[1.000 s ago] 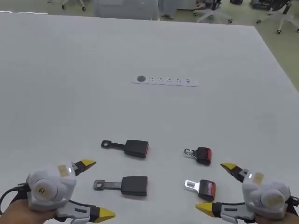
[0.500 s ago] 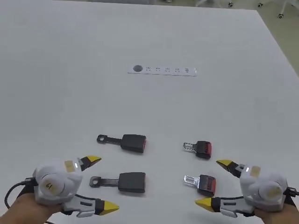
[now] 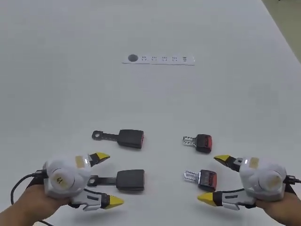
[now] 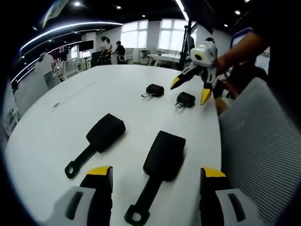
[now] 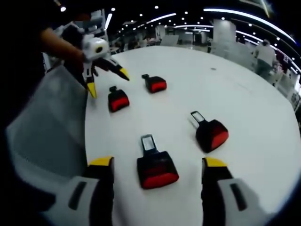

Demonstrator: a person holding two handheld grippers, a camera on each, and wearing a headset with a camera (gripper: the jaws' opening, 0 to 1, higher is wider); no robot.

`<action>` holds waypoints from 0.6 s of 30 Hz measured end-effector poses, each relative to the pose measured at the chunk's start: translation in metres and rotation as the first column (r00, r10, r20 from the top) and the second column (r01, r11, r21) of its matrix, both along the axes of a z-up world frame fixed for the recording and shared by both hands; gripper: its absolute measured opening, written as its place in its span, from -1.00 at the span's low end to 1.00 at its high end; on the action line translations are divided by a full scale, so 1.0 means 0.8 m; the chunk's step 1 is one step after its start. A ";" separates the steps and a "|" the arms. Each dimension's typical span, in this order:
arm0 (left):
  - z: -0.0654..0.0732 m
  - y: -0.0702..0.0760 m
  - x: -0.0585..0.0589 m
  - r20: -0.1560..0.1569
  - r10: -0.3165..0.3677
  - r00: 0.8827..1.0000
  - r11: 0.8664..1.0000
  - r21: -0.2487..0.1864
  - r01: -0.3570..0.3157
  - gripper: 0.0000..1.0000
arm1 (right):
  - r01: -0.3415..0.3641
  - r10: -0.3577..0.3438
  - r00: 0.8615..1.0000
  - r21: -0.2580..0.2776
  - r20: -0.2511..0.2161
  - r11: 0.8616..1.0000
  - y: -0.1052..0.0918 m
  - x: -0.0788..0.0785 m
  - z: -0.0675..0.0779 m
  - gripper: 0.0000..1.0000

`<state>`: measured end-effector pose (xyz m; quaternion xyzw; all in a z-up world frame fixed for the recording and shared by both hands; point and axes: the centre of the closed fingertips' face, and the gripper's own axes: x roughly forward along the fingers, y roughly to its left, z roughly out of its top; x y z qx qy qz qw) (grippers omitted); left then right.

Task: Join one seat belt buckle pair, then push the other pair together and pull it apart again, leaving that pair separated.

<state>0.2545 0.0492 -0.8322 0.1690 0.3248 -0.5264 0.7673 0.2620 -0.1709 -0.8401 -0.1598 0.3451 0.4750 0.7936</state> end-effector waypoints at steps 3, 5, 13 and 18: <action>-0.005 -0.009 0.000 -0.013 -0.022 1.000 1.000 -0.003 0.022 0.45 | -0.017 0.016 1.000 -0.006 -0.016 1.000 -0.001 0.000 -0.004 0.45; -0.011 -0.013 -0.002 -0.019 -0.044 0.999 0.999 0.010 0.044 0.38 | -0.041 0.040 0.998 -0.028 -0.044 0.999 -0.004 -0.004 -0.011 0.34; -0.027 -0.019 -0.005 -0.047 -0.080 0.996 0.996 0.038 0.082 0.26 | -0.106 0.102 0.993 -0.055 -0.064 0.993 -0.008 -0.011 -0.018 0.18; -0.027 -0.023 0.000 -0.010 -0.111 0.994 0.993 0.045 0.112 0.10 | -0.123 0.120 0.990 -0.039 -0.068 0.992 -0.008 -0.008 -0.016 0.09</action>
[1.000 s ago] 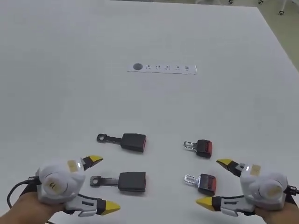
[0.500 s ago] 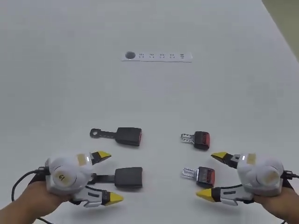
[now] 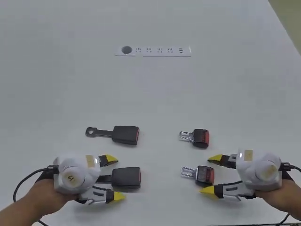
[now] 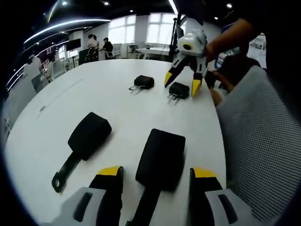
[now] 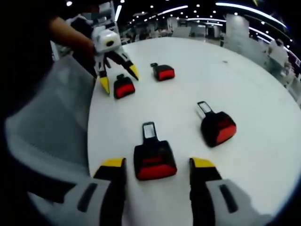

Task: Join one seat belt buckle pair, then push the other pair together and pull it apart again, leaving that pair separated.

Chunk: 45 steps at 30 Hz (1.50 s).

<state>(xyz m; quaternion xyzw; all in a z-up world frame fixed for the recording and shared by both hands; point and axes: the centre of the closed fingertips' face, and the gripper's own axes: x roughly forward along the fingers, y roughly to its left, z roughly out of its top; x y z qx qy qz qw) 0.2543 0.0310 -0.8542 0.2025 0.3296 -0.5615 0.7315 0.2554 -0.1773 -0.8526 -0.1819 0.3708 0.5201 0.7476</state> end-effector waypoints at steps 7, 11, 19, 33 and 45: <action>-0.002 0.003 -0.002 0.030 -0.055 0.998 0.998 0.043 0.053 -0.21 | -0.037 0.037 0.999 0.004 -0.010 0.999 -0.001 -0.001 0.001 -0.13; -0.001 0.000 -0.009 0.006 -0.094 0.996 0.995 0.031 0.094 -0.30 | -0.063 0.064 0.998 0.019 -0.016 0.998 -0.001 -0.003 0.002 -0.27; -0.006 0.005 -0.002 0.017 -0.121 0.993 0.991 0.051 0.120 -0.32 | -0.139 0.139 0.990 0.025 -0.014 0.990 -0.006 -0.004 0.002 -0.29; -0.001 0.004 -0.004 0.014 -0.130 0.991 0.990 0.055 0.129 -0.33 | -0.192 0.194 0.980 0.036 -0.048 0.981 -0.008 -0.021 0.001 -0.31; -0.001 0.007 -0.005 0.004 -0.141 0.990 0.988 0.069 0.140 -0.33 | -0.183 0.184 0.983 0.030 -0.027 0.983 0.007 -0.018 0.000 -0.31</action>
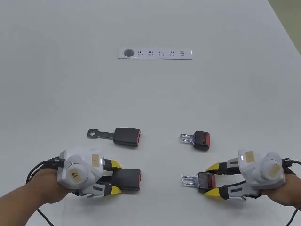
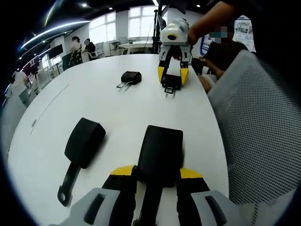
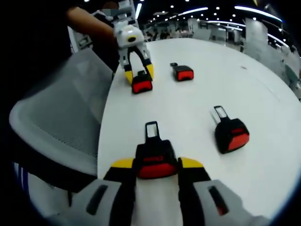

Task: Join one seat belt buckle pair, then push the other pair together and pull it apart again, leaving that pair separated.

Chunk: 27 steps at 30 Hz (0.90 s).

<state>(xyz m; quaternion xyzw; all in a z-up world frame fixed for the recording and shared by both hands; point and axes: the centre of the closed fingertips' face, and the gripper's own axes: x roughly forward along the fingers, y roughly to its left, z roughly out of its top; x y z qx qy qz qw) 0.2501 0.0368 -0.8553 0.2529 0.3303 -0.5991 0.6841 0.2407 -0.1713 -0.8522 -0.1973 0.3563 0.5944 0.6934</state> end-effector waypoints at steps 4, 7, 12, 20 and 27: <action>0.000 0.000 0.000 -0.003 0.002 1.000 1.000 0.004 -0.002 -0.33 | 0.000 0.000 1.000 0.012 0.000 1.000 0.012 0.000 0.000 -0.31; -0.001 0.001 0.000 -0.003 -0.001 1.000 1.000 0.013 0.001 -0.33 | -0.001 0.001 1.000 0.005 0.002 1.000 0.024 0.001 0.000 -0.31; 0.000 0.000 0.000 -0.002 0.004 1.000 1.000 0.020 -0.004 -0.33 | 0.007 -0.007 1.000 0.026 0.000 1.000 0.044 0.003 -0.001 -0.31; -0.001 0.001 0.001 -0.002 0.002 1.000 1.000 0.031 -0.002 -0.33 | -0.009 0.008 1.000 0.088 0.015 0.996 0.094 0.004 0.000 -0.31; -0.003 0.002 0.001 -0.002 0.002 1.000 1.000 0.031 -0.002 -0.33 | -0.022 0.021 1.000 0.111 0.012 0.994 0.127 0.004 0.001 -0.31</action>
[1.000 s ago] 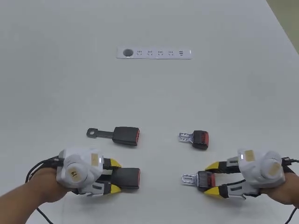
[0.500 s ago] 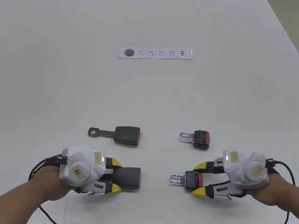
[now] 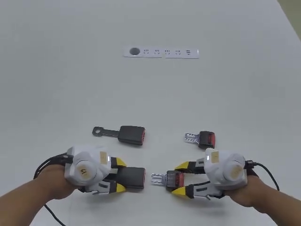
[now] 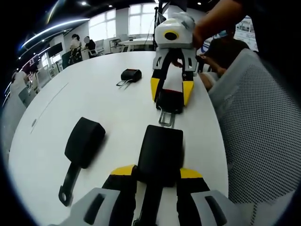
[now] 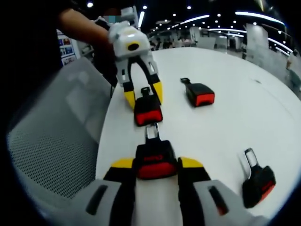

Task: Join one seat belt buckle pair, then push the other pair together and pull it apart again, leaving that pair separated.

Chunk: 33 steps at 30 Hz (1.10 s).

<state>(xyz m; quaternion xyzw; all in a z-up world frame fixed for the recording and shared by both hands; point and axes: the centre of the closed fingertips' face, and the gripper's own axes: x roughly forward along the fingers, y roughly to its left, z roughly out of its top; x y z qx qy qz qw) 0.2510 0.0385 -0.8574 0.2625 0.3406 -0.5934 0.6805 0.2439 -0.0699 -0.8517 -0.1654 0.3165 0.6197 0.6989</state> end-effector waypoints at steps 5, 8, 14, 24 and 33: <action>0.002 -0.002 -0.001 -0.002 0.000 1.000 1.000 0.006 0.000 -0.33 | -0.019 0.019 1.000 0.000 0.002 1.000 0.016 -0.001 -0.002 -0.31; 0.001 -0.002 -0.002 -0.004 -0.005 1.000 1.000 0.010 0.005 -0.33 | -0.019 0.019 1.000 0.006 -0.001 1.000 0.022 0.001 -0.001 -0.31; 0.000 -0.001 -0.002 -0.002 -0.025 1.000 1.000 0.015 0.025 -0.33 | -0.034 0.034 0.999 0.004 -0.002 0.999 0.027 0.001 0.000 -0.31; -0.001 -0.002 -0.002 -0.004 -0.061 0.998 0.997 0.039 0.061 -0.35 | -0.056 0.056 0.998 -0.037 -0.002 0.998 0.035 0.002 -0.001 -0.32; -0.001 -0.003 -0.002 -0.007 -0.055 0.998 0.998 0.036 0.055 -0.35 | -0.019 0.019 1.000 -0.043 0.000 0.999 0.039 0.001 -0.001 -0.32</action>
